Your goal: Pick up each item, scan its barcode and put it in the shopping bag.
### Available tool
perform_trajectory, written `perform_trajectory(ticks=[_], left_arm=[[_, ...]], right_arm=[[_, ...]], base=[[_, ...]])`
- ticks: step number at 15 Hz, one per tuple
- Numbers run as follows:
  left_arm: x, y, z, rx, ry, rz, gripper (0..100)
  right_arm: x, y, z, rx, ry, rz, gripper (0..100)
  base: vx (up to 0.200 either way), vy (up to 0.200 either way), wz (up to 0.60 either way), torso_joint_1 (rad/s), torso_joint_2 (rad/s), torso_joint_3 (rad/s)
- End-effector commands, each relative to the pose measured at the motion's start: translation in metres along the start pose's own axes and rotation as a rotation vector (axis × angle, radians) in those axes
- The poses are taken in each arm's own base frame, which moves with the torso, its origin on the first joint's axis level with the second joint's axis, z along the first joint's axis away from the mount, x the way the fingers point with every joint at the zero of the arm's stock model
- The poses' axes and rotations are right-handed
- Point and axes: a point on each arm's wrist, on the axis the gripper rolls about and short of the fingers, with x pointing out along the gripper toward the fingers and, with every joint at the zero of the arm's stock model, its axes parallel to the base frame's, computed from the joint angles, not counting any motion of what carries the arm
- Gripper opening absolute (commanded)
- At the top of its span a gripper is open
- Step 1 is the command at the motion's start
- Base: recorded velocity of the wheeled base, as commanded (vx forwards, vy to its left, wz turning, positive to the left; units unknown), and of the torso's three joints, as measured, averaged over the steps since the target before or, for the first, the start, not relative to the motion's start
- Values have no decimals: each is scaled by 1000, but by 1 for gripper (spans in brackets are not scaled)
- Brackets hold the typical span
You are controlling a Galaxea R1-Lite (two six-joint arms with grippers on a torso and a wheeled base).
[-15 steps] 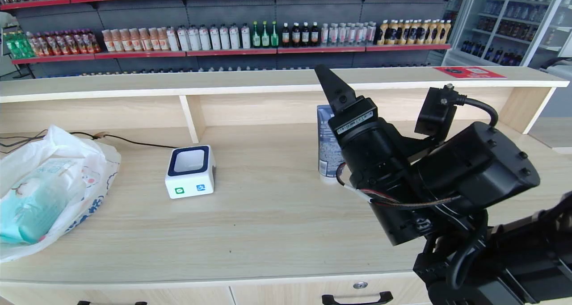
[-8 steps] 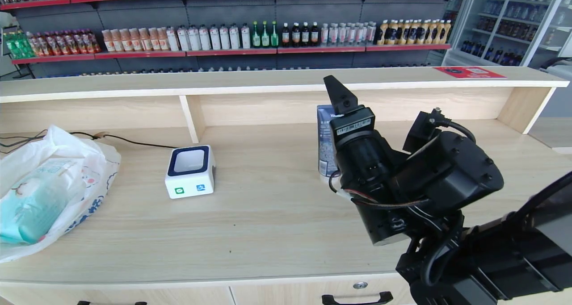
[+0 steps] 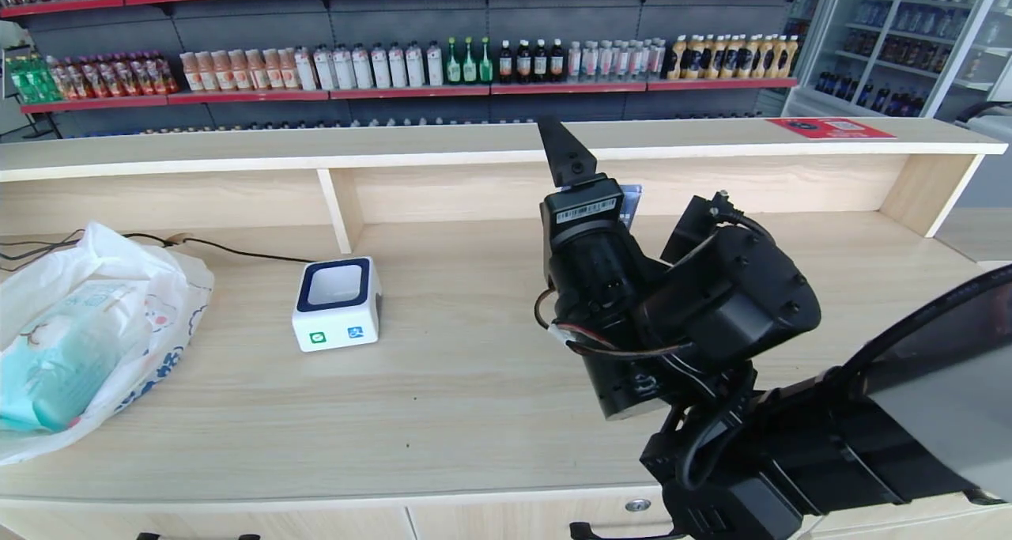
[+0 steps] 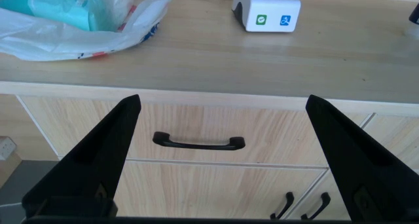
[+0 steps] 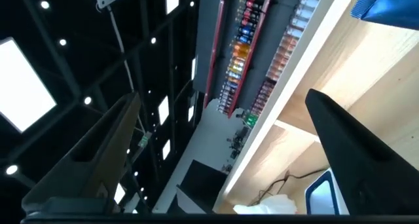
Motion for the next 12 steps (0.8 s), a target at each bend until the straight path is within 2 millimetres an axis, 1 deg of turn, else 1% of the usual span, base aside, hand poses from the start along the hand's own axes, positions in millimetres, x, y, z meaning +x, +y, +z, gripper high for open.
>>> perform_trajectory(ticks=[1, 3, 10, 12], left_arm=[[0, 0, 0, 0, -1, 1, 100], [0, 0, 0, 0, -1, 1, 100], [0, 0, 0, 0, -1, 1, 100], [0, 0, 0, 0, -1, 1, 100]], right_arm=[[2, -7, -3, -8, -2, -10, 100], [5, -7, 5, -4, -22, -11, 100], [7, -7, 14, 42, -40, -11, 100], [11, -6, 22, 56, -62, -4, 100]], base=[[0, 0, 0, 0, 0, 0], [0, 0, 0, 0, 0, 0], [0, 0, 0, 0, 0, 0], [0, 0, 0, 0, 0, 0]])
